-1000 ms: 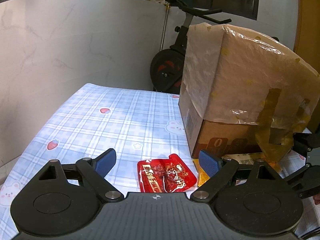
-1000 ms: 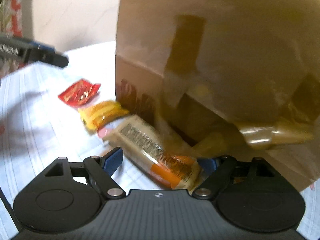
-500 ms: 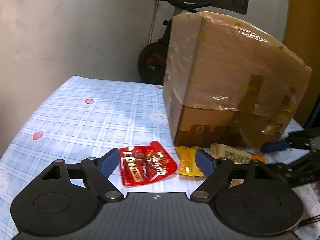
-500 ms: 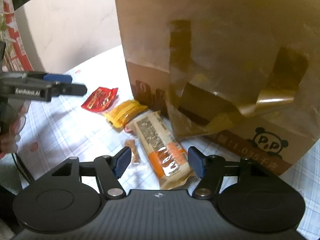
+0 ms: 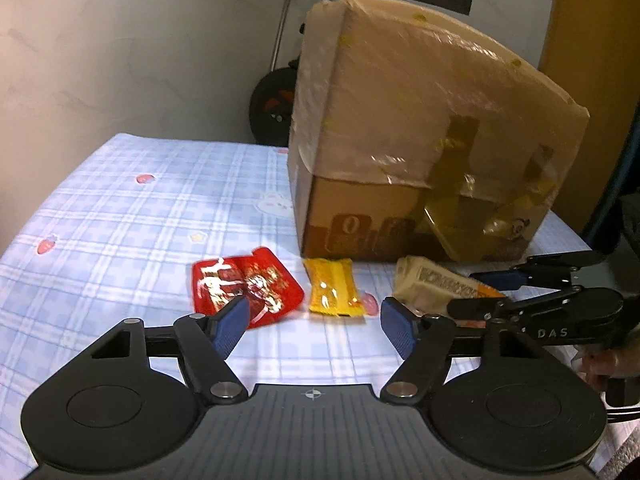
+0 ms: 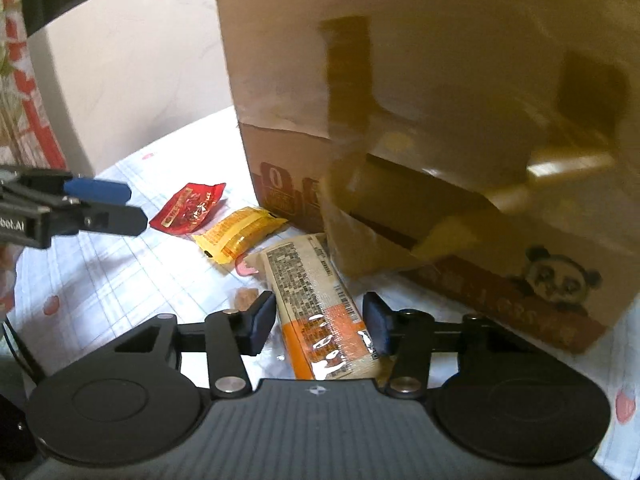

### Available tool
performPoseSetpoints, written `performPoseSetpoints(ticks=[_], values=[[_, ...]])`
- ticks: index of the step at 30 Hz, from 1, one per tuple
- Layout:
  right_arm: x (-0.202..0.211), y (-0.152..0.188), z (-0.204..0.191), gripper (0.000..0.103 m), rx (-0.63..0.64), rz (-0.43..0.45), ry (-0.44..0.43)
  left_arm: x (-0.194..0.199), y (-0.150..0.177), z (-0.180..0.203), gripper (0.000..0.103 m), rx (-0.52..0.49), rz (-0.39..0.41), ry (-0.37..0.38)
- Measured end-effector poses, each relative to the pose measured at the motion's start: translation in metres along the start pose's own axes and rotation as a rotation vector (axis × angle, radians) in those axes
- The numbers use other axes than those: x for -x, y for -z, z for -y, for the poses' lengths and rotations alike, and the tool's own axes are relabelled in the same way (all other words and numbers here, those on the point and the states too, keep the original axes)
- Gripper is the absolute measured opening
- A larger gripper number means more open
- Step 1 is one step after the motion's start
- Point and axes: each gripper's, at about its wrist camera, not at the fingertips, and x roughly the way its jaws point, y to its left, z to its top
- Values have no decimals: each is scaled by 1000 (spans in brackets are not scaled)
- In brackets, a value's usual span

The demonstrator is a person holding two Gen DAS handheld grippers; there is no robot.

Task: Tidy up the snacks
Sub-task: 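Move the right tool to the white-orange cracker bar while the left tool approaches the wrapped cookie, then grasp the cracker bar with the right tool while the left tool grasps the clear-wrapped cookie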

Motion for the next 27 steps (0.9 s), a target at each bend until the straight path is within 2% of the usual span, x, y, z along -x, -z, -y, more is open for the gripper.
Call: performPoseSetpoints(ticks=[5,10,12,16,21,27], values=[[22,20,9,48,-69,53,55,-9,2,11,71,17,-40,48],[38,32,9,48,-62,77,124,-18,4,31,65,8,-81,83],[43,37,11,48,-69,92,137,-24,5,39,58,28,-100,99],[45,41,11,47,-67,109,143,-34,6,53,54,56,-135,131],[37,42,12,47,-95,113,152,-46,3,69,54,65,-162,96],[40,44,14,47,-120,121,144,-62,-1,82,54,41,-185,1]])
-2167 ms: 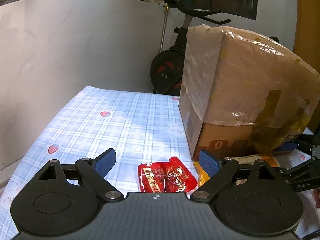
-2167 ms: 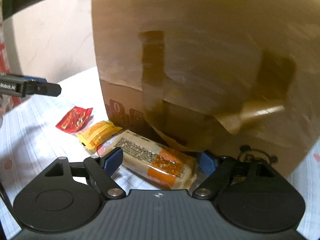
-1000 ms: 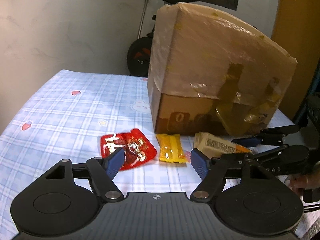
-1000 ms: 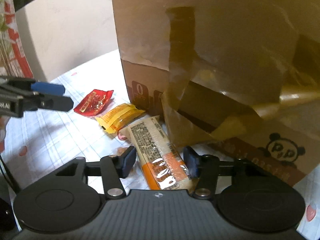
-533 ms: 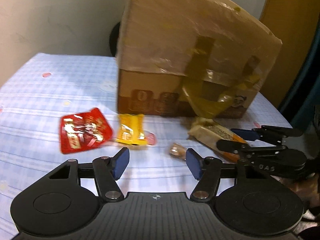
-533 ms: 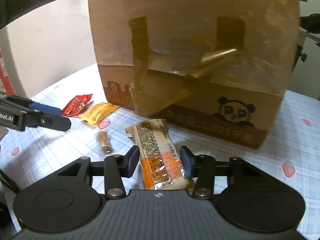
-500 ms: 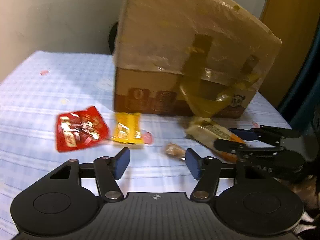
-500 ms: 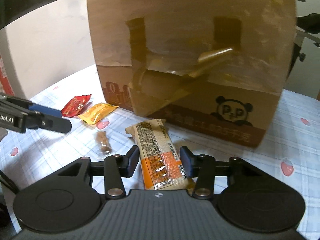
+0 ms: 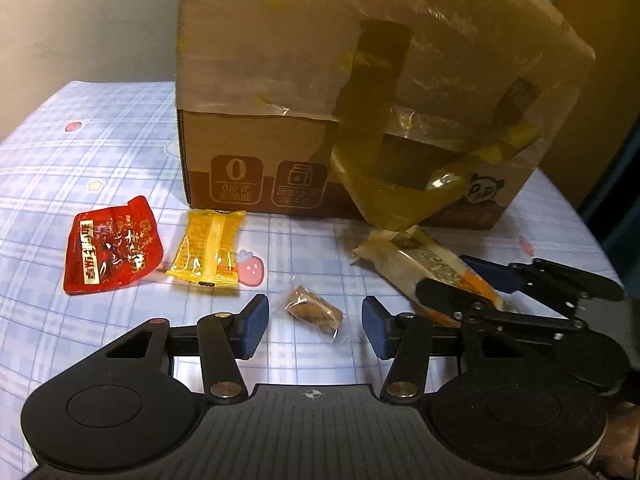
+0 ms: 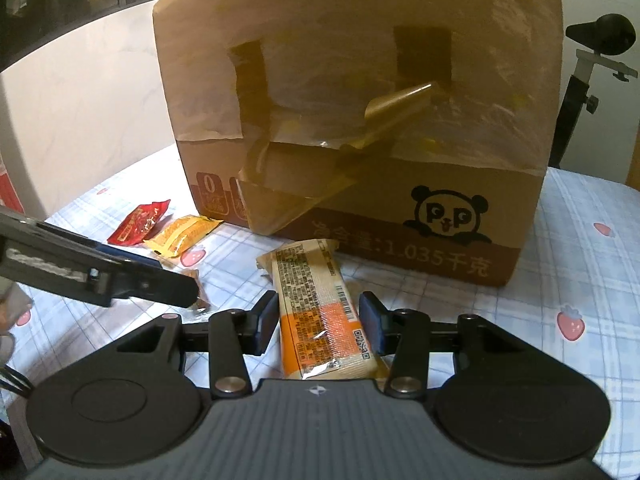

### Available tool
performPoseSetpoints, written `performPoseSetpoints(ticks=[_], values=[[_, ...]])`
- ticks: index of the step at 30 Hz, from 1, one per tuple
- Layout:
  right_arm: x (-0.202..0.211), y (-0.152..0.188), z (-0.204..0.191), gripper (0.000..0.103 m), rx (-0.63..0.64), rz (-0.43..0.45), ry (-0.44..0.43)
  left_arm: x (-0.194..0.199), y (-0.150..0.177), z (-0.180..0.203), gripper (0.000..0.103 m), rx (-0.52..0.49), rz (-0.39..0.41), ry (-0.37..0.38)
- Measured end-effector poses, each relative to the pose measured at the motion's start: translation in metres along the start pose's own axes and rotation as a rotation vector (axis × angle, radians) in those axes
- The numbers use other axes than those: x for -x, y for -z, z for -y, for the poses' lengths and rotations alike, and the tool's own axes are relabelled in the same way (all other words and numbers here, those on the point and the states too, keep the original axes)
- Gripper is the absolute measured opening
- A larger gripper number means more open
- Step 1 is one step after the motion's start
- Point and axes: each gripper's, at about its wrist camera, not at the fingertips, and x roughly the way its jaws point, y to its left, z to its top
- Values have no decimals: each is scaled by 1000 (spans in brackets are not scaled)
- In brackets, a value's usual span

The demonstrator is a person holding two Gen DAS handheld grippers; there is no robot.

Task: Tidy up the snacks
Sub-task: 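Grasp the cracker bar with the right tool while the left tool grasps the clear-wrapped cookie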

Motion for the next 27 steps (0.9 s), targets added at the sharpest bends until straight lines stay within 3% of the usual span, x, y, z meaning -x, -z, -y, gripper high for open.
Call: performPoseSetpoints(ticks=[8,19,27], values=[[5,1,14,47,-89,10,-30,-17,4,17,55,-36,-6,-100],[8,2,20,47,-127,13,-54,-10,13,5,54,10,25,-138],[7,1,18,47,-122,9,-54,-3,10,9,54,-15,64,-119]])
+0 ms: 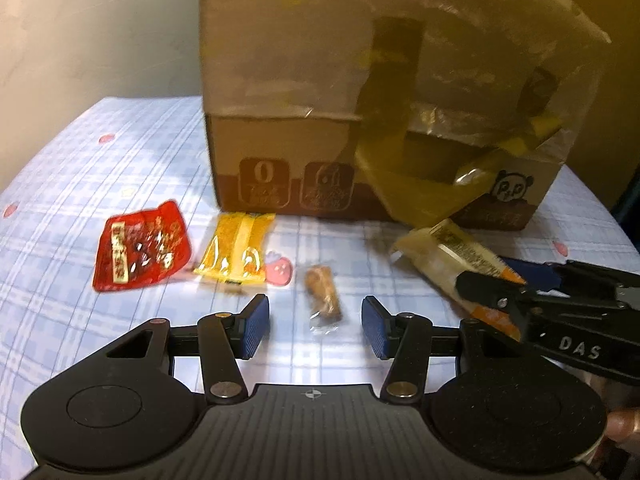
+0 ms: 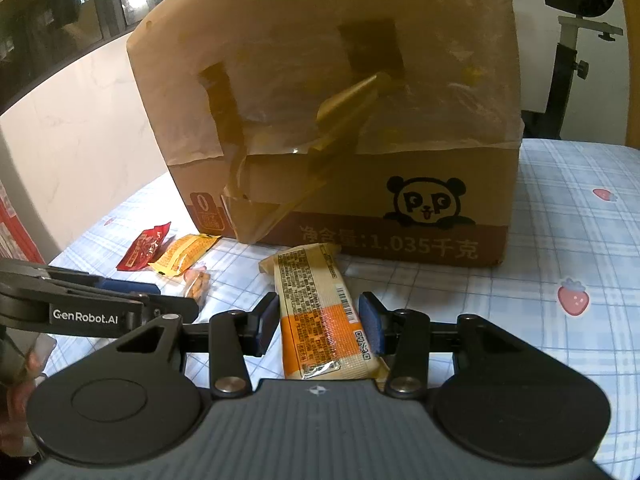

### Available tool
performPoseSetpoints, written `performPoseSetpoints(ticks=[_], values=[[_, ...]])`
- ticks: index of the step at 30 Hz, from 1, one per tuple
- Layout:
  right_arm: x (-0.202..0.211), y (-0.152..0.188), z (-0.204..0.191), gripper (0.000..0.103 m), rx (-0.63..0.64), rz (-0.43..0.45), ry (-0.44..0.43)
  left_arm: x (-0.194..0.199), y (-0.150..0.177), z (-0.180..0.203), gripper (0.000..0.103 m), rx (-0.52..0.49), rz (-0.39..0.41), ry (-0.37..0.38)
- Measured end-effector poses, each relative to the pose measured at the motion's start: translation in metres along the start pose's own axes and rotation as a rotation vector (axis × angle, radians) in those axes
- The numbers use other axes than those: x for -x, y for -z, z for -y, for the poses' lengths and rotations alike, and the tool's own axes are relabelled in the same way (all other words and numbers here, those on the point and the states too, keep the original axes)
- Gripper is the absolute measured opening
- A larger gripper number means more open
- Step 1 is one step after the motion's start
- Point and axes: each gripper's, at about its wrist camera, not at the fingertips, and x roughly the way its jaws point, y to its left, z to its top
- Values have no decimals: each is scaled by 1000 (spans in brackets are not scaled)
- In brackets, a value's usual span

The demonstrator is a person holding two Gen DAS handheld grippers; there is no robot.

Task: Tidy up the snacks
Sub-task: 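Grasp the cracker bar with the right tool while the left tool grasps the clear-wrapped cookie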

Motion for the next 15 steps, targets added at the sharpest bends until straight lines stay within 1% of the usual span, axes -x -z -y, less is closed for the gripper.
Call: performPoseSetpoints(ticks=[2,4,5,8,10,11,12,15], values=[[-1,0,0,47,-1,-2,-4,2,-2,2,54,-14,16,11],[-2,-1,0,47,-6,-9,-10,-2,-4,5,49,-26,8,15],[-3,-1,1,47,-9,-14,-14,-5,-4,7,44,-28,2,14],[-5,-1,2,47,-12,-19,-19,-13,-4,9,38,-26,-13,13],[-5,-1,2,47,-15,-21,-21,-16,-3,8,34,-24,-5,8],[-5,-1,2,47,-16,-21,-22,-16,-3,7,30,-22,-2,8],[-5,-1,2,47,-17,-22,-24,-16,-3,6,21,-19,1,8],[-6,-1,2,47,-22,-27,-29,-16,0,-2,20,2,7,16]])
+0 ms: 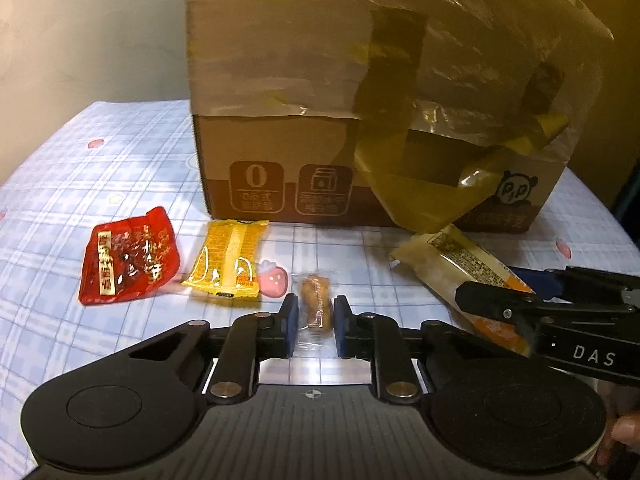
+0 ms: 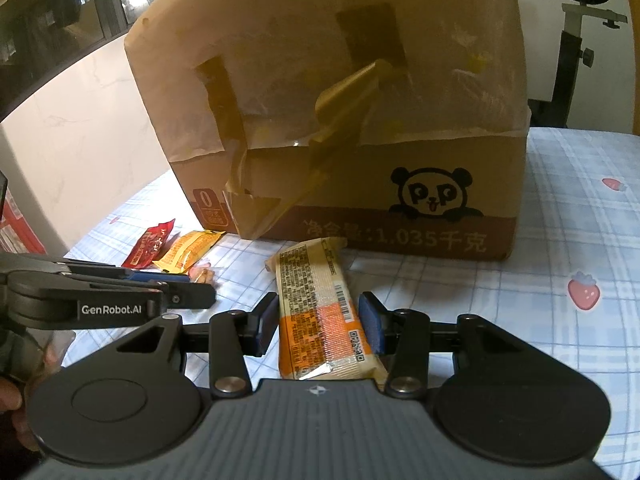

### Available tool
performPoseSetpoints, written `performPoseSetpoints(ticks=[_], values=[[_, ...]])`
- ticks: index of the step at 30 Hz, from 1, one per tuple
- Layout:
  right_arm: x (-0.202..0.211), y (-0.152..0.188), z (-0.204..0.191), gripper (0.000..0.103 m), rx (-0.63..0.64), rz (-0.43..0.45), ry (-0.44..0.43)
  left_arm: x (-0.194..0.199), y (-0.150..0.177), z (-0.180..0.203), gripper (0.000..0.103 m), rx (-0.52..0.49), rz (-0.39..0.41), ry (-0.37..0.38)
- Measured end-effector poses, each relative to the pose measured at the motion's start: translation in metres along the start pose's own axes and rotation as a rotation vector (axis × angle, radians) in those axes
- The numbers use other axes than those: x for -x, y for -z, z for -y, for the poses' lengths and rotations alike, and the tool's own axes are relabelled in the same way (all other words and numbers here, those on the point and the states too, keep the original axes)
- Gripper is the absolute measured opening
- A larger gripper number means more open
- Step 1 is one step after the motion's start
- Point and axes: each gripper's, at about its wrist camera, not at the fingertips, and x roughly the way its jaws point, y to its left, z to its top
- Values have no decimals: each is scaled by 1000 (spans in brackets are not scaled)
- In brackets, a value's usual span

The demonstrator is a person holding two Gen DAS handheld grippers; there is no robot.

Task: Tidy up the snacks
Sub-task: 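Grasp the cracker bar with the right tool while the left tool grasps the clear-wrapped cookie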

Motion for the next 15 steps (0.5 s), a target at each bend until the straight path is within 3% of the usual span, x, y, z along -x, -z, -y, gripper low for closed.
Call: performPoseSetpoints(ticks=[15], values=[[-9,0,-7,47,32,-15,15,10,19,1,20,-8,32,22]])
